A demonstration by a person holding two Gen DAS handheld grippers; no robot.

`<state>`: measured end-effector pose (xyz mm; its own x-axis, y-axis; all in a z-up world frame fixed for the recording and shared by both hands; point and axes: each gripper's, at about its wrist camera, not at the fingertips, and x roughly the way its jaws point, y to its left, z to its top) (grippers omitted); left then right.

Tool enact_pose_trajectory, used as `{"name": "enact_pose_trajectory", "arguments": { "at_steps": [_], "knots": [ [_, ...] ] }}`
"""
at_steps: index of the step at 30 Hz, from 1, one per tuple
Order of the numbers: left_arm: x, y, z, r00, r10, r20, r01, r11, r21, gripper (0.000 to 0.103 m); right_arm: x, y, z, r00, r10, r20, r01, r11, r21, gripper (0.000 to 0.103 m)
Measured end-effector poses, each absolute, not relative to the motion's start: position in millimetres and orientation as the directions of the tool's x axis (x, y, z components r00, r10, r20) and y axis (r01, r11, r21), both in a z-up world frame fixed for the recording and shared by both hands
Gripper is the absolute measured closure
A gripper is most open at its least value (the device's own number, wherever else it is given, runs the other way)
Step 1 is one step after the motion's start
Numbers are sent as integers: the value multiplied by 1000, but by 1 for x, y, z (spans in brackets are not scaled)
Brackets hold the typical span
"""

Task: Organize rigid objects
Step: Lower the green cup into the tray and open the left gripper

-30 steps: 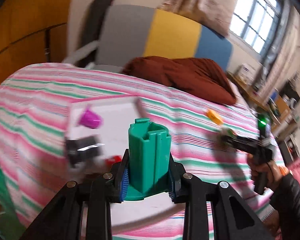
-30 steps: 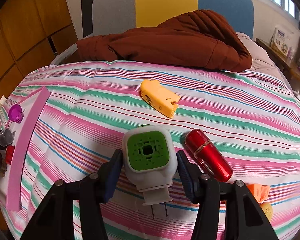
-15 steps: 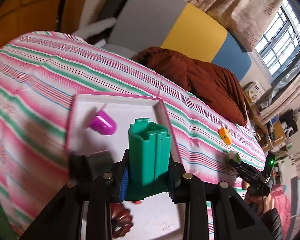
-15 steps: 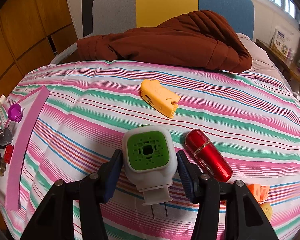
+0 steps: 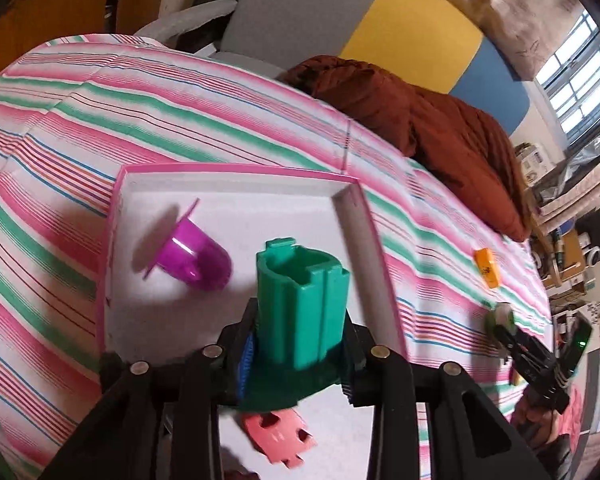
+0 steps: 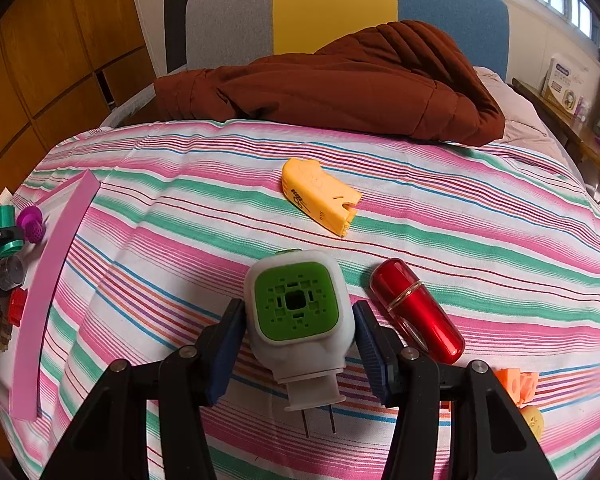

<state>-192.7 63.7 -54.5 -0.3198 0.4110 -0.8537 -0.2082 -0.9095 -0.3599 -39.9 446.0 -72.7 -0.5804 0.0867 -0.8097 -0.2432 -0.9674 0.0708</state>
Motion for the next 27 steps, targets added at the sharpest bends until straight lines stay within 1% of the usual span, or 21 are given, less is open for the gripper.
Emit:
{"name": "enact_pose_trajectory", "arguments": {
  "at_steps": [4,6,10,20,23,27],
  "knots": [
    [-200,59,-64,-293,389,-873,-169,-920,-353,64,-40,446,-73,-581,87,-810,-242,-968,70,48],
    [-201,55,-66,-298,376,-877,-150,-926,-345,63,-40,446,-73,-580,87,-810,-242,-968,70,48],
    [-201,46,-64,-305,398,-865,-116,-917,-380,62,-40,446,-73,-581,88,-809,-241,-968,67,48],
    [-179,41,-23,-435,360,-825,-164,-933,-320,62,-40,446,-73,-580,92,-809,-239,-969,62,48],
    [-162,45,-10,-482,319,-816,-188,-947,-259,62,-40,445,-74,-581,93,-809,-237,-970,59,48],
    [-122,54,5,-558,268,-785,-263,-955,-139,62,-40,445,-74,-581,94,-809,-236,-970,56,48]
  ]
}}
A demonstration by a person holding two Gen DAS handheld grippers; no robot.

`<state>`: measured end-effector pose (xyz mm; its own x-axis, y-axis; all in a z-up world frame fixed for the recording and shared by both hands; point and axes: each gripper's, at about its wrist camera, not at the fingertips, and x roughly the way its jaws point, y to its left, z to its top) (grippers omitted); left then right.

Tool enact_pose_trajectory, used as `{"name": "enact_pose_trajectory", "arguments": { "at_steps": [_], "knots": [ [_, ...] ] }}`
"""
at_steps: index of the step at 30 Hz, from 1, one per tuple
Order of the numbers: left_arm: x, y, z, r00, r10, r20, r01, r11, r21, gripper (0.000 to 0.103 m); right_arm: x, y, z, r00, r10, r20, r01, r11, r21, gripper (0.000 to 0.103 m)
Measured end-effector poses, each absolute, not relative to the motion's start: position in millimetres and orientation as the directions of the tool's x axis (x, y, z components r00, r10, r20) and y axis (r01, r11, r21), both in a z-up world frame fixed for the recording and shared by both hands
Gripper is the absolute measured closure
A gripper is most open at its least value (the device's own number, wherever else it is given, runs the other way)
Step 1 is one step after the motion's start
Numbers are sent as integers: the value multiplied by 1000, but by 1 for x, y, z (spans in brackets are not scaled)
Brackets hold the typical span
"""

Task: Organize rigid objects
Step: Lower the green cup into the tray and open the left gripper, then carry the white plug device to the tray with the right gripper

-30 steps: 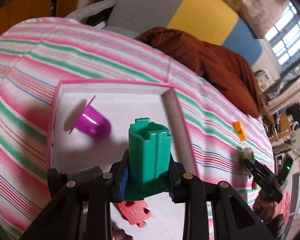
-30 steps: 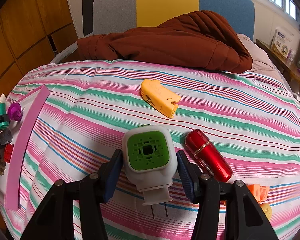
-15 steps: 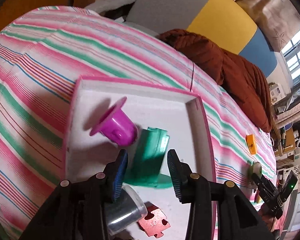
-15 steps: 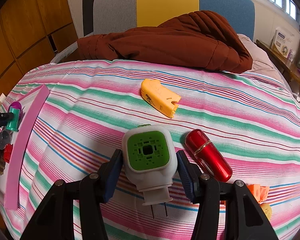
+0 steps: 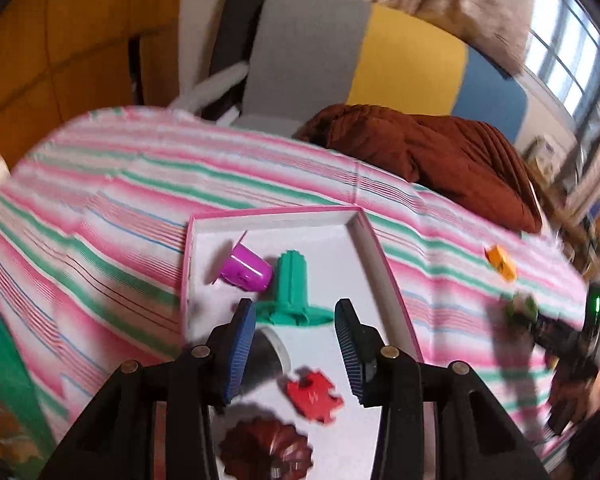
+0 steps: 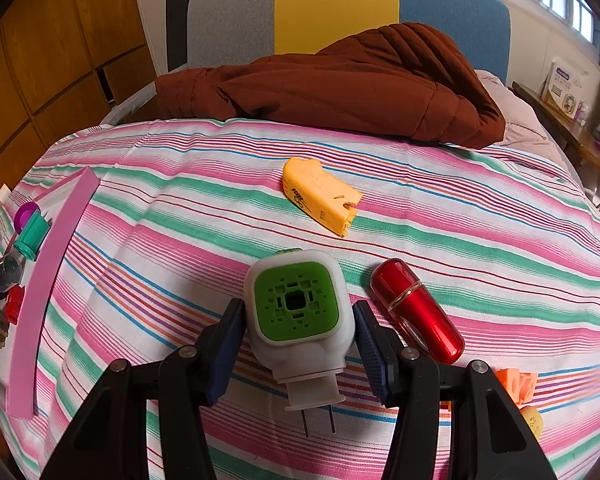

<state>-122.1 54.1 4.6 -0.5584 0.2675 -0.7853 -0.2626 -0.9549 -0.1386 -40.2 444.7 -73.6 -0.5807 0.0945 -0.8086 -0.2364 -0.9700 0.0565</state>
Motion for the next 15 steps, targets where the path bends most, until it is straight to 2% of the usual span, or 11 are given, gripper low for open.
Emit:
{"name": "enact_pose_trajectory", "arguments": {
  "at_steps": [15],
  "knots": [
    [-36,68,-3,-601,223,-768,-339,-941,-8,62,-38,433,-72,-582,80,-809,-204,-978,50,49]
  ]
}}
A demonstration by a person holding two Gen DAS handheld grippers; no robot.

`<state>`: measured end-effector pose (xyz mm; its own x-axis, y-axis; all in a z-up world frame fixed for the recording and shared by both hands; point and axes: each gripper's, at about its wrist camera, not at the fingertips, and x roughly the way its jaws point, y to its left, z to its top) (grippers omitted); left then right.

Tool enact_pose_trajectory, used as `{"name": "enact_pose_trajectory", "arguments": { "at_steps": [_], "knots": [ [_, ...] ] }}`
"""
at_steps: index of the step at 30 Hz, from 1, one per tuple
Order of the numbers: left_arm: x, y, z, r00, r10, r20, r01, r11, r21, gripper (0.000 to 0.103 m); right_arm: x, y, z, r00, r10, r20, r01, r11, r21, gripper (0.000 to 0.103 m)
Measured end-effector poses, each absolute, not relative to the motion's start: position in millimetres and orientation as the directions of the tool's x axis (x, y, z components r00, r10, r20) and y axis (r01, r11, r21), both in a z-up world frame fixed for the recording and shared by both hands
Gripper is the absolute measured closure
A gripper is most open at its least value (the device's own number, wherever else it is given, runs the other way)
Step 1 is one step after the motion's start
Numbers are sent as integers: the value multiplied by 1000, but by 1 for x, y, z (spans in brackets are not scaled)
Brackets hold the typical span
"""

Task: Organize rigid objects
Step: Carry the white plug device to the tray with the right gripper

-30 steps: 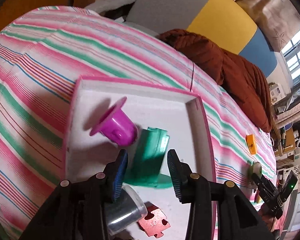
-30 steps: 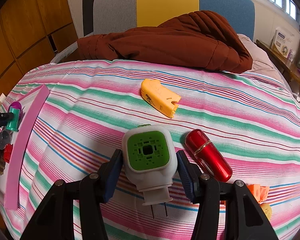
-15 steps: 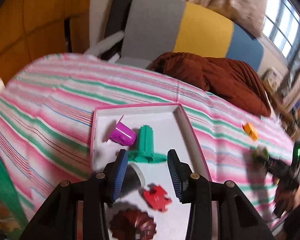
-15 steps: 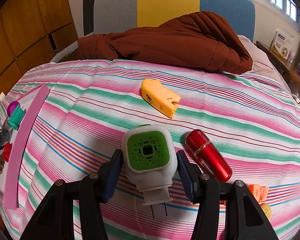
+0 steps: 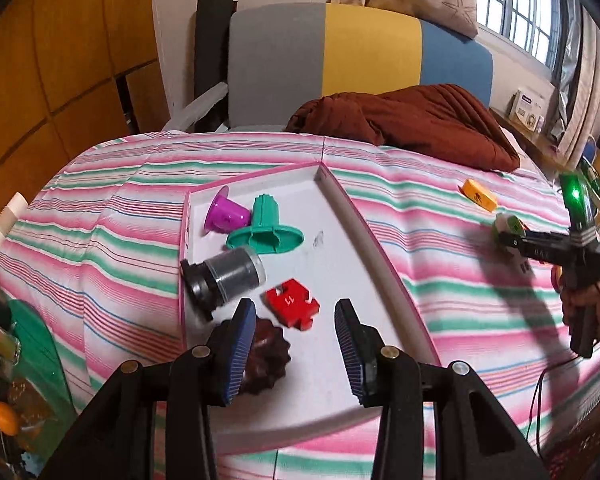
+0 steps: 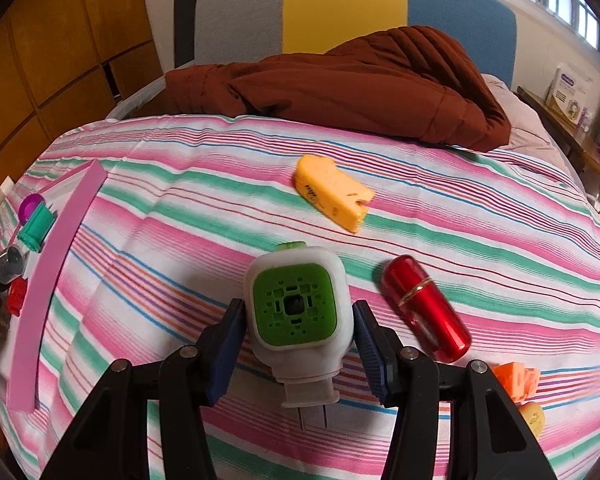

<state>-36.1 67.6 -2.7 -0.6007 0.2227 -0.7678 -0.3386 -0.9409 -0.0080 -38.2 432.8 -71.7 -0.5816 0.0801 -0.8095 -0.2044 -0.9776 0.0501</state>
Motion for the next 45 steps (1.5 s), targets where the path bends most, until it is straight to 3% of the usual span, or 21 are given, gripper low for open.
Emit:
{"name": "enact_pose_trajectory", "arguments": {
  "at_steps": [13,26,38,45],
  "knots": [
    [-16,63,4,-640,222,-736,-355,-934,27,62,-40,413,-73,-550,99,-829,-175,-985,-2,51],
    [-6,51,4,-638,257,-726,-371,-929,-3,62,-39,362,-66,-523,34,-852,-155,-986,55,51],
    [-3,24,4,-659,251,-709,-319,-947,-38,62,-33,280,-16,-638,-93,-764,-37,-988,152,51],
    [-8,-6,4,-684,216,-697,-232,-970,-73,62,-45,219,-1,-644,-164,-747,99,-986,131,51]
  ]
}}
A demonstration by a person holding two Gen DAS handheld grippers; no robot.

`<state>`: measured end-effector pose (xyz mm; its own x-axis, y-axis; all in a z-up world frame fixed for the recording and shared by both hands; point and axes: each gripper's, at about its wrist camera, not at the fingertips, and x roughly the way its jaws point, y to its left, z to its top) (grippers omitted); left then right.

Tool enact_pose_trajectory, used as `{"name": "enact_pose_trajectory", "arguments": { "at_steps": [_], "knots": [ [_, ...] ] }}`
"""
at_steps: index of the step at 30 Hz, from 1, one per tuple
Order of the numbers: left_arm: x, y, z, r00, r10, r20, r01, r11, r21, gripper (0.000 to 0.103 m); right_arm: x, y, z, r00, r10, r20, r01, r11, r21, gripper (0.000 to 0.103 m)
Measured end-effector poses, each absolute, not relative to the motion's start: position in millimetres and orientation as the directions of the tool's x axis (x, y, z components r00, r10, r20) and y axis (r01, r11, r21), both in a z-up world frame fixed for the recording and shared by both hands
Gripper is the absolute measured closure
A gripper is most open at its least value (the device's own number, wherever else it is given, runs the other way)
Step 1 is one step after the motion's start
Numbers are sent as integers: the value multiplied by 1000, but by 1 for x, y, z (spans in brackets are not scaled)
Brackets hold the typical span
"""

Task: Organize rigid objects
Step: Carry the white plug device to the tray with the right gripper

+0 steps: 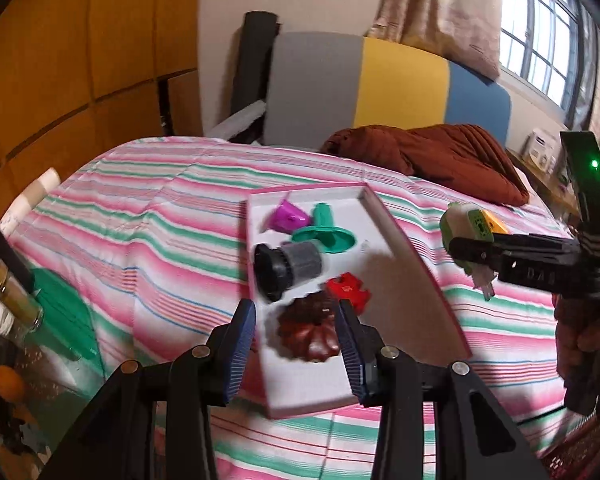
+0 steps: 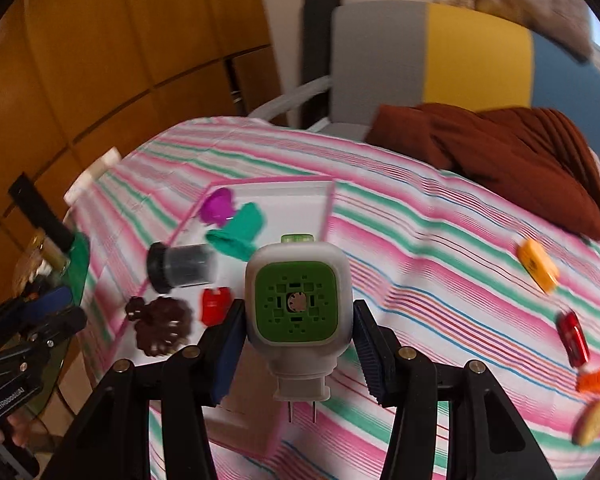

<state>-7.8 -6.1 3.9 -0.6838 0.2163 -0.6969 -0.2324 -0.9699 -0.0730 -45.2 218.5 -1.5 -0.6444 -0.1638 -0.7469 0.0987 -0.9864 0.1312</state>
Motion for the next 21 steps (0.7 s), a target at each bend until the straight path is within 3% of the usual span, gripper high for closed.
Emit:
{"name": "enact_pose_trajectory", "arguments": {
  "at_steps": [13,21],
  "knots": [
    [-12,-31,-10,-674,166,-720,-163,-984,-75,62,-96,155,-45,-550,-90,-830,151,-989,7,51],
    [-11,-23,-12,-667,168,-726,-187,-981,-55,62,-102,157,-63,-512,-89,-854,128,-991,27,50]
  ]
}}
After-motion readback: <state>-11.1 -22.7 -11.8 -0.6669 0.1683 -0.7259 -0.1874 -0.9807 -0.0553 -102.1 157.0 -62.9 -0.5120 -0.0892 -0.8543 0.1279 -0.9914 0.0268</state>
